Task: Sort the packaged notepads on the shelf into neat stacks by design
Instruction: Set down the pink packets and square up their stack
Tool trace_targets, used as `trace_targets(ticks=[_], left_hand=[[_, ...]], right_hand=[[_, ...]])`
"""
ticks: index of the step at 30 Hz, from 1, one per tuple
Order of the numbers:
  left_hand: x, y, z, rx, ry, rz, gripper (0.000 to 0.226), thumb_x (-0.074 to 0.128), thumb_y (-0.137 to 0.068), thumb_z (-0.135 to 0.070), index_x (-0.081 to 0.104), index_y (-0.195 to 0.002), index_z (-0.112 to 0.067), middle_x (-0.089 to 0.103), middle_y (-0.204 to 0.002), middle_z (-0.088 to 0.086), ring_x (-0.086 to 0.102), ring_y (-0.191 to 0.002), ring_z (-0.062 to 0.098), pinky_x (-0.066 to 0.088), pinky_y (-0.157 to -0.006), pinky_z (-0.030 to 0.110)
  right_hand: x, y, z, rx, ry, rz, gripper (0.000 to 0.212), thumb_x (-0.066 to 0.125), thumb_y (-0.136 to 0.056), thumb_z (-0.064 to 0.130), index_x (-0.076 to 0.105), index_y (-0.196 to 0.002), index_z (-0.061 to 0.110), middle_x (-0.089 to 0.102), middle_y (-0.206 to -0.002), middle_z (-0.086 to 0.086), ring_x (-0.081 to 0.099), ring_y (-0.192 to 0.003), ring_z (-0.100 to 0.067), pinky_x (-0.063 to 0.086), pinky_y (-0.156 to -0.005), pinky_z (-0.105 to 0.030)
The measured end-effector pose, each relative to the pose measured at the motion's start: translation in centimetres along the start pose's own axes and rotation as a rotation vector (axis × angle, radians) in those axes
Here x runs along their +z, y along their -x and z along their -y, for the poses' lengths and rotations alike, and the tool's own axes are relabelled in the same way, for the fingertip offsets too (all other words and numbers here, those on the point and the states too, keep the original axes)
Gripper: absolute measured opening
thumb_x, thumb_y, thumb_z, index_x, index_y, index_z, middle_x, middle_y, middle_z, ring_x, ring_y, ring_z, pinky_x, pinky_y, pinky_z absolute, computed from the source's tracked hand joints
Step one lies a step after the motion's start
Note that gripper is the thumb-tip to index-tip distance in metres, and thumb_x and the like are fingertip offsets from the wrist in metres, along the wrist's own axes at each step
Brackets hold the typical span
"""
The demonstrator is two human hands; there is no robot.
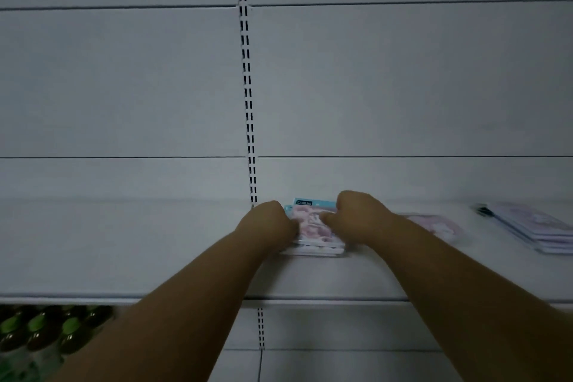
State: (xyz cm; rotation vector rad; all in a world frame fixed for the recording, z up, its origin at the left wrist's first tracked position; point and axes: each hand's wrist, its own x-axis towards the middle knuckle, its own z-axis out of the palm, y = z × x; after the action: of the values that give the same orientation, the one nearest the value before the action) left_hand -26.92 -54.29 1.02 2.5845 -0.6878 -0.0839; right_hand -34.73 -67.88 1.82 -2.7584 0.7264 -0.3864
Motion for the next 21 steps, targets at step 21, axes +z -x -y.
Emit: trace_targets(ticks=[21], left_hand=[[1.9, 3.6, 0.9, 0.154, 1.155, 0.013, 0.042, 0.056, -0.092, 0.003, 0.047, -0.125, -0.02, 0.065, -0.117, 0.007, 0.072, -0.09, 0.018, 0.061, -0.07, 0.029]], right_hand=[[3.2, 3.3, 1.5, 0.085, -1.189, -0.028, 0.025, 0.056, -0.094, 0.016, 0.048, -0.115, 0.026, 0.067, -0.105, -0.006, 0.073, -0.085, -0.023, 0.062, -0.072, -0.035]])
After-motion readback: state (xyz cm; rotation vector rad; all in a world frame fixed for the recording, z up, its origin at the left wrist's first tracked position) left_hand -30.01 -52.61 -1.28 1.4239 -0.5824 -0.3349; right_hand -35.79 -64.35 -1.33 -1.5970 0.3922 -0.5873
